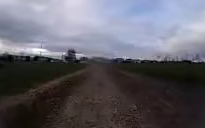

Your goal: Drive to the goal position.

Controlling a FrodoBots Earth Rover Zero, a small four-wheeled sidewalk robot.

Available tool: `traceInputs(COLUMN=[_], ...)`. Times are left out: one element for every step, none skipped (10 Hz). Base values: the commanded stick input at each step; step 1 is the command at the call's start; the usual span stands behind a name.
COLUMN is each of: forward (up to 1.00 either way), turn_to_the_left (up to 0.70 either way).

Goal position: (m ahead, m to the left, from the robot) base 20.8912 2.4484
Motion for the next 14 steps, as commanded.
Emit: traceInputs(forward=[0.85, 0.85, 0.85, 0.85, 0.85, 0.85, 0.85, 0.85, 0.85, 0.85, 0.85, 0.85, 0.85, 0.85], turn_to_the_left=[-0.03, 0.00, 0.00, 0.00, 0.00, 0.00, 0.00, 0.00, 0.00, 0.00, 0.00, 0.00, 0.00, 0.00])
